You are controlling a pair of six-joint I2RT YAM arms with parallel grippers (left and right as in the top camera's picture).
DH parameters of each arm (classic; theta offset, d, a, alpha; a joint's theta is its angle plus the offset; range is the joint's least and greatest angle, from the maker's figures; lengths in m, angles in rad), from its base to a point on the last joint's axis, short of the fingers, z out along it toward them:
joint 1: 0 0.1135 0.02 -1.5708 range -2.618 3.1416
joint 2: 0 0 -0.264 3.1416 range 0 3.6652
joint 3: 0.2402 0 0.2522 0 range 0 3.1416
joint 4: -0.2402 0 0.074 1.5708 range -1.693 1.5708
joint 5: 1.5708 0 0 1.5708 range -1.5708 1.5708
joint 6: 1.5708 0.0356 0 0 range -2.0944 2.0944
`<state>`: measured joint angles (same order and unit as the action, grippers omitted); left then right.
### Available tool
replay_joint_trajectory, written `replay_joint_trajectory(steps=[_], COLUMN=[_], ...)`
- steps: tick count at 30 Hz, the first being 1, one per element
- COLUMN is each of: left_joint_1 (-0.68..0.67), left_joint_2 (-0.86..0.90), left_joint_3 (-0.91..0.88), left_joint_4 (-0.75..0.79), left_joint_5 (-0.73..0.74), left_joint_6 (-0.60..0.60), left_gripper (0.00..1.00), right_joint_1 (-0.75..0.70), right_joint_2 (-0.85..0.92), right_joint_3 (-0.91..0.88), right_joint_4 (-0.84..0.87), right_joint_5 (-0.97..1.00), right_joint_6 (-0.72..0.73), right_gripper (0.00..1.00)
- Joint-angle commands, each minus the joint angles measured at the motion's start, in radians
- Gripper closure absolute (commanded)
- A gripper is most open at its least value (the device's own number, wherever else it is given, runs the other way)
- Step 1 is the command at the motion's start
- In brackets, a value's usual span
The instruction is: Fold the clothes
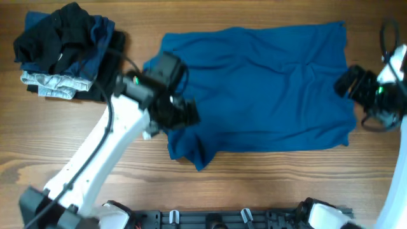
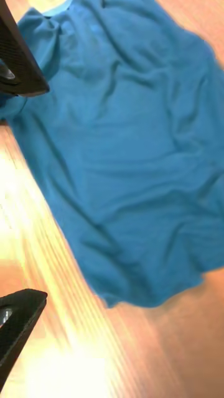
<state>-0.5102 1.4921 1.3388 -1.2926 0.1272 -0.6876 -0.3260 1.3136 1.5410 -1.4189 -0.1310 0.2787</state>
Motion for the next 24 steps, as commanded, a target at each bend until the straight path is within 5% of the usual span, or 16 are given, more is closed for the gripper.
replay_joint_trajectory(steps=[1,8,24], left_joint_1=[-0.058,-0.139,-0.207], left_joint_2=[-0.028,-0.027,0.061], left_joint_3=[-0.198,-0.401,-0.522], left_joint_4=[0.060,0.213,0.514], left_joint_5=[0.084,0.216,-0.105], left_joint_6=[-0.088,-0.128,-0.155], left_gripper=[0.02,0.07,0.53], right_joint_1=[-0.001,-0.001,0.000], right_joint_2=[-0.068,-0.107,-0.107], right_joint_3=[-0.209,-0.573,-0.592], right_joint_4=[0.022,0.216,0.352], right_joint_5=[0.036,0.027,-0.013], right_joint_6=[0.113,0.173,0.192], right_gripper=[0.00,0.00,0.00])
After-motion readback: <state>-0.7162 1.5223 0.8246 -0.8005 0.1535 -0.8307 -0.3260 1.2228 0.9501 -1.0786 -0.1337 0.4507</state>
